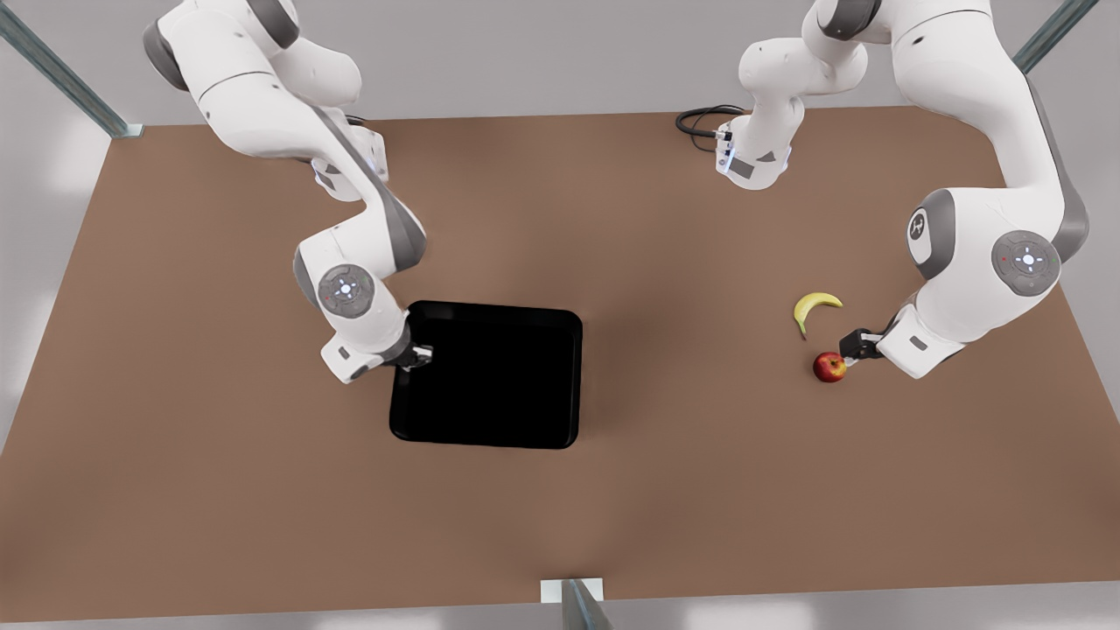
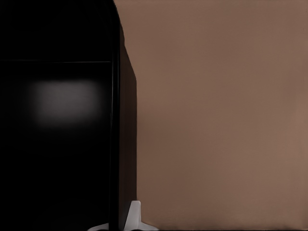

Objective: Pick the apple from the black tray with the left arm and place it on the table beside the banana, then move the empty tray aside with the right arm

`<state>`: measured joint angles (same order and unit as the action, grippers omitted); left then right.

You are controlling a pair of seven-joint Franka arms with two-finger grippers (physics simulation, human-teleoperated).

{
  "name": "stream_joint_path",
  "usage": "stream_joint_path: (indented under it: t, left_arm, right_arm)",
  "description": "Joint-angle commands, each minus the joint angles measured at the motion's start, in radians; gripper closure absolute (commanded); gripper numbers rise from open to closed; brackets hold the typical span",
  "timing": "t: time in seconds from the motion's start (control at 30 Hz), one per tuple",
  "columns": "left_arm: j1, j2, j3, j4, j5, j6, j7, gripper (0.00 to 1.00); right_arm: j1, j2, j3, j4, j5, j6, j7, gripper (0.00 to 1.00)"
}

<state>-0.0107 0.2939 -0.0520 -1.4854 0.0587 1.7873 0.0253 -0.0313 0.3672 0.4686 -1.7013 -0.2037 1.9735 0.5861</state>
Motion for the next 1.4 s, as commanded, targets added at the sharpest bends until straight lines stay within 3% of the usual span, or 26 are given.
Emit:
stream_joint_path:
  t: [0.0,0.33,0.6,0.73,1.03,1.07,1.1,1.13,1.17,1.37]
  left_arm:
    - [0.001,-0.001,0.000,0.001,0.000,0.000,0.012,0.00]
    - [0.001,-0.002,0.000,0.001,0.000,-0.003,-0.018,0.00]
    - [0.001,-0.004,0.003,0.002,0.001,0.000,-0.027,0.00]
    - [0.005,-0.002,0.004,0.002,0.003,0.000,-0.024,0.00]
    - [0.003,0.002,0.003,0.007,0.000,0.000,-0.024,0.00]
    - [0.000,0.005,0.003,0.014,0.004,0.006,-0.021,0.00]
    - [-0.005,0.010,0.000,0.033,0.004,0.012,-0.016,0.00]
    - [-0.023,0.025,-0.002,0.054,0.004,0.012,-0.015,0.00]
    - [-0.026,0.033,-0.002,0.059,0.004,0.012,-0.013,0.00]
    - [-0.015,0.033,0.004,0.102,0.007,-0.066,-0.008,0.00]
  right_arm:
    - [-0.021,-0.030,-0.004,0.002,0.009,-0.160,-0.443,0.96]
    - [-0.256,-0.040,-0.007,0.008,-0.079,-0.196,-0.976,1.00]
    - [-0.361,-0.010,-0.019,0.006,-0.083,-0.203,-1.042,1.00]
    - [-0.360,0.140,-0.019,0.009,-0.161,-0.114,-0.934,1.00]
    - [-0.334,0.279,-0.021,0.094,-0.250,-0.114,-0.819,0.98]
    - [-0.334,0.282,-0.022,0.094,-0.250,-0.114,-0.818,0.92]
    - [-0.335,0.286,-0.024,0.094,-0.247,-0.114,-0.818,0.67]
    - [-0.334,0.295,-0.034,0.094,-0.244,-0.113,-0.818,0.22]
    - [-0.334,0.297,-0.038,0.098,-0.246,-0.114,-0.819,0.00]
    - [-0.331,0.246,-0.028,0.140,-0.244,-0.169,-0.829,0.00]
